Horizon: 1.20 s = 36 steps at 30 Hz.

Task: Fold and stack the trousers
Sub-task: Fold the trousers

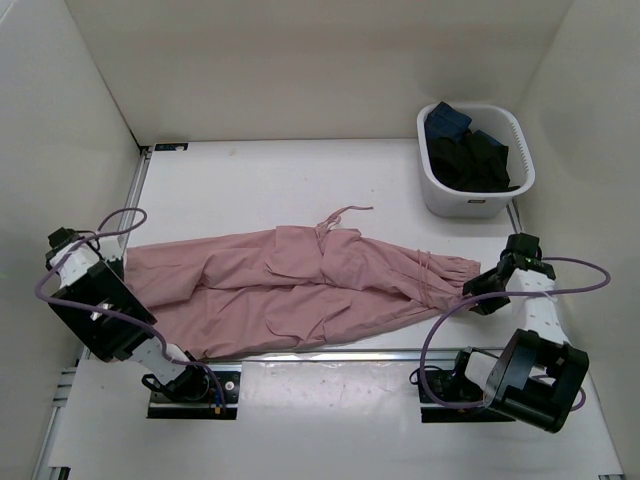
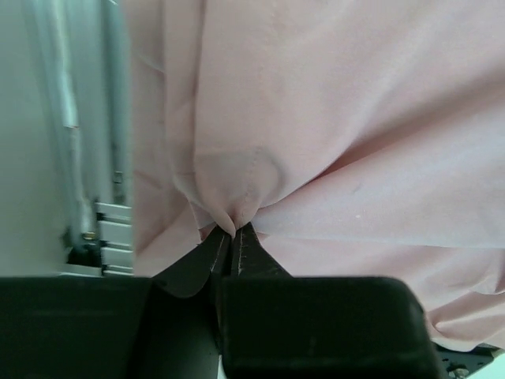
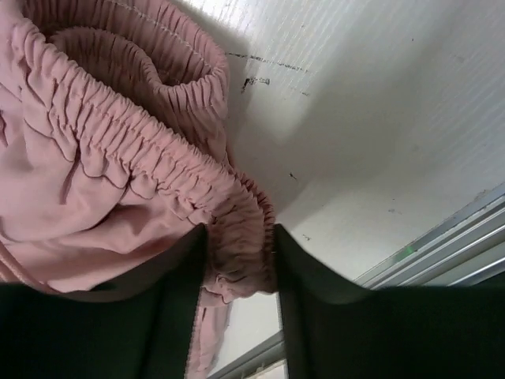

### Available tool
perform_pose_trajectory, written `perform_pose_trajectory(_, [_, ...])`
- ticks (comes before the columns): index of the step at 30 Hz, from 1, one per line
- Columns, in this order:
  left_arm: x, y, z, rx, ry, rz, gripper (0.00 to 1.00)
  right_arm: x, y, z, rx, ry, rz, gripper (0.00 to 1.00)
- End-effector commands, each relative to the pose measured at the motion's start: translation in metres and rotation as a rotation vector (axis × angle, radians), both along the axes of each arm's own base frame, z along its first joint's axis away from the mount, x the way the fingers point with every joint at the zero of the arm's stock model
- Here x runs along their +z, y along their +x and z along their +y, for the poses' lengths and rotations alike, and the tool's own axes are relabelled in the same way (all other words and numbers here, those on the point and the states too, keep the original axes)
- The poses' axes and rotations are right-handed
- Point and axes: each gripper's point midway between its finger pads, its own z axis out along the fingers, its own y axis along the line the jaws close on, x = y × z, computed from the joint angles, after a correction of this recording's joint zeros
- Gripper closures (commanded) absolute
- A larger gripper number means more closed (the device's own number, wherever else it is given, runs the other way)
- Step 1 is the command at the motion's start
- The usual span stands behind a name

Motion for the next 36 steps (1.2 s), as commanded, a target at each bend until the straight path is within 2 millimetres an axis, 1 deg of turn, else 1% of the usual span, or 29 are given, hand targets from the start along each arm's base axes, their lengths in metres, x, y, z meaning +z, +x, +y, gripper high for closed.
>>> perform_pose_trajectory(1, [0.03,0.014,0.014,-0.009,0.073,-0.078,0.86,-0.003,0.007,0.006,-0.06,0.052,0.007,0.59])
perform_pose_trajectory(4, [0.036,0.018,0.018,-0.017,0.089,-0.091,0.86,-0.011,0.007,-0.005,-0.067,0.005,0.049,0.64])
perform_pose_trajectory(5, [0.041,0.02,0.018,-0.02,0.089,-0.104,0.86,-0.008,0.011,-0.013,-0.076,-0.035,0.036,0.7])
perform_pose_trajectory(6, [0.041,0.018,0.016,-0.02,0.082,-0.098,0.86,-0.004,0.017,-0.015,-0.076,-0.038,0.026,0.75])
perform_pose_trajectory(7, [0.046,0.022,0.018,-0.023,0.088,-0.116,0.86,-0.002,0.02,-0.019,-0.081,-0.054,0.024,0.82])
perform_pose_trajectory(8, [0.056,0.027,0.023,-0.023,0.112,-0.139,0.86,0.002,0.024,-0.023,-0.084,-0.067,0.012,0.88])
perform_pose_trajectory(9, [0.064,0.03,0.026,-0.023,0.131,-0.158,0.86,0.006,0.03,-0.024,-0.084,-0.07,0.002,0.99])
perform_pose_trajectory(10, [0.07,0.034,0.03,-0.032,0.148,-0.17,0.86,0.018,0.043,-0.031,-0.089,-0.092,-0.031,1.0])
perform_pose_trajectory(11, [0.09,0.041,0.041,-0.029,0.199,-0.203,0.86,0.027,0.047,-0.038,-0.083,-0.114,-0.046,1.0])
perform_pose_trajectory(12, [0.1,0.042,0.049,-0.015,0.229,-0.217,0.86,0.033,0.05,-0.044,-0.09,-0.119,-0.048,1.0])
perform_pose_trajectory(13, [0.112,0.049,0.056,-0.015,0.259,-0.245,0.86,0.053,0.064,-0.055,-0.109,-0.146,-0.091,1.0])
perform_pose_trajectory(14, [0.127,0.05,0.064,-0.003,0.29,-0.272,0.86,0.063,0.065,-0.068,-0.138,-0.173,-0.101,1.0])
perform_pose_trajectory(15, [0.15,0.053,0.079,0.018,0.353,-0.308,0.86,0.07,0.063,-0.075,-0.162,-0.184,-0.097,1.0])
perform_pose_trajectory(16, [0.162,0.055,0.084,0.014,0.392,-0.328,0.86,0.077,0.062,-0.084,-0.187,-0.197,-0.103,1.0])
perform_pose_trajectory(17, [0.167,0.049,0.093,0.019,0.426,-0.31,0.86,0.083,0.058,-0.097,-0.239,-0.207,-0.117,1.0])
perform_pose_trajectory(18, [0.172,0.043,0.096,0.023,0.449,-0.303,0.86,0.083,0.057,-0.1,-0.242,-0.192,-0.122,1.0])
perform_pose_trajectory(19, [0.148,0.024,0.089,0.002,0.431,-0.235,0.86,0.074,0.049,-0.105,-0.256,-0.182,-0.104,1.0])
perform_pose_trajectory(20, [0.148,0.024,0.09,-0.014,0.436,-0.23,0.86,0.074,0.048,-0.105,-0.246,-0.186,-0.102,1.0])
perform_pose_trajectory(21, [0.125,0.008,0.082,-0.012,0.41,-0.181,0.86,0.071,0.05,-0.103,-0.24,-0.173,-0.111,1.0])
perform_pose_trajectory(22, [0.113,-0.004,0.08,-0.01,0.403,-0.148,0.86,0.057,0.043,-0.096,-0.235,-0.146,-0.074,1.0])
perform_pose_trajectory(23, [0.101,-0.013,0.077,-0.009,0.394,-0.119,0.86,0.053,0.043,-0.096,-0.235,-0.146,-0.075,1.0])
perform_pose_trajectory(24, [0.092,-0.026,0.08,-0.002,0.404,-0.086,0.86,0.046,0.043,-0.093,-0.23,-0.127,-0.065,1.0])
perform_pose_trajectory(25, [0.073,-0.039,0.071,0.001,0.37,-0.054,0.86,0.043,0.043,-0.093,-0.23,-0.128,-0.067,1.0])
perform_pose_trajectory(26, [0.064,-0.048,0.07,0.019,0.362,-0.027,0.86,0.034,0.039,-0.094,-0.237,-0.114,-0.036,1.0])
perform_pose_trajectory(27, [0.054,-0.065,0.068,0.031,0.347,0.009,0.86,0.032,0.038,-0.094,-0.218,-0.115,-0.025,1.0])
perform_pose_trajectory(29, [0.048,-0.081,0.072,0.057,0.349,0.04,0.86,0.026,0.033,-0.101,-0.235,-0.11,-0.002,1.0])
perform_pose_trajectory(32, [0.045,-0.106,0.083,0.097,0.345,0.072,0.86,0.026,0.028,-0.108,-0.241,-0.117,0.003,1.0])
perform_pose_trajectory(34, [0.042,-0.12,0.087,0.125,0.335,0.091,0.86,0.029,0.031,-0.109,-0.229,-0.117,-0.009,1.0])
perform_pose_trajectory(36, [0.035,-0.125,0.085,0.12,0.315,0.107,0.86,0.026,0.035,-0.106,-0.221,-0.092,-0.015,1.0])
